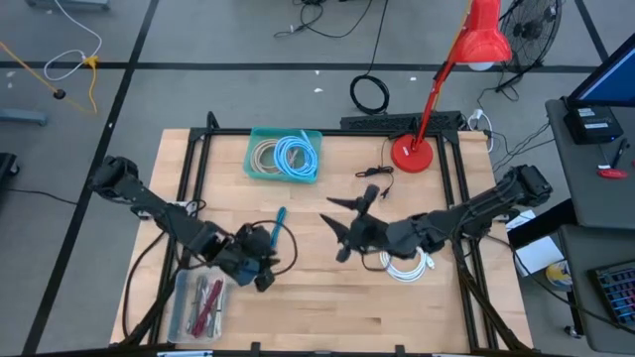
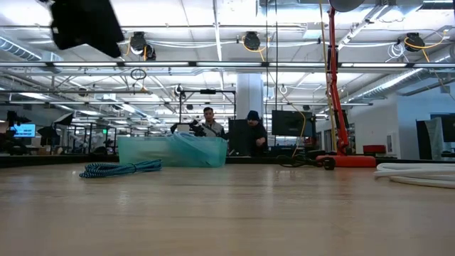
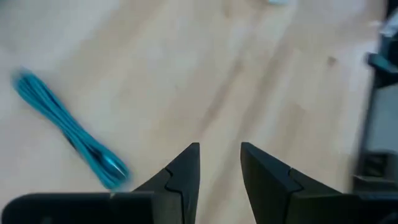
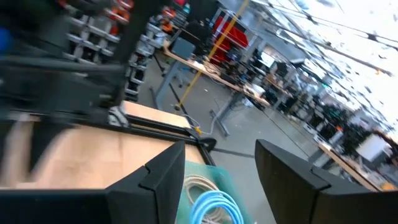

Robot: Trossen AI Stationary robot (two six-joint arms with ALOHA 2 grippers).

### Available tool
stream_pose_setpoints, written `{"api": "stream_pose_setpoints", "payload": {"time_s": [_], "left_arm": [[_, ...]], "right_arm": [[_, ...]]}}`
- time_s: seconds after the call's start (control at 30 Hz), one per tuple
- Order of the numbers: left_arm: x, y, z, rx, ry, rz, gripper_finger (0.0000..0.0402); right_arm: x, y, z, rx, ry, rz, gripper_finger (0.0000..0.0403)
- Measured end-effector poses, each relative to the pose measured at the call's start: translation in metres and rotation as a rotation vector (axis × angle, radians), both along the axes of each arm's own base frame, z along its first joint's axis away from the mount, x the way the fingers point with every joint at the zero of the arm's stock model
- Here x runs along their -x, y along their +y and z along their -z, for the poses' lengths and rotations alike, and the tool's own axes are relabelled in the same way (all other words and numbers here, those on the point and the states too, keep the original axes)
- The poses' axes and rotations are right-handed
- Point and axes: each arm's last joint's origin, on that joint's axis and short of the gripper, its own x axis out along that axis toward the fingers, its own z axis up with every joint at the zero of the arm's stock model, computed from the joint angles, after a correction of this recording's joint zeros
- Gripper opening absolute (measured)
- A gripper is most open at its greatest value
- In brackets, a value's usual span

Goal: Pick & Place USB Port
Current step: Put the white HDMI cable into the green bin

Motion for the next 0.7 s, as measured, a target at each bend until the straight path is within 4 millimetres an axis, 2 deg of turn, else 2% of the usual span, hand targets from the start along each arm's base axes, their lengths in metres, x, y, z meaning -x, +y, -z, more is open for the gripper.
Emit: {"api": "stream_pose_setpoints", "payload": {"time_s": [0.17,0.4,0.6,0.7], "left_arm": [[-0.010,0.017,-0.003,-0.175,-0.050,-0.006,0.0120],[-0.020,0.030,-0.008,-0.406,-0.102,0.015,0.0120],[-0.027,0.046,-0.009,-0.479,-0.078,0.008,0.0120],[-0.029,0.053,-0.009,-0.510,-0.065,0.014,0.0120]], "right_arm": [[0.009,0.024,0.000,0.022,0.010,-0.076,0.0187],[0.022,0.051,0.002,-0.010,0.014,-0.201,0.0187],[0.032,0.074,0.003,-0.078,0.010,-0.419,0.0187],[0.039,0.084,0.004,-0.106,0.018,-0.460,0.0187]]}}
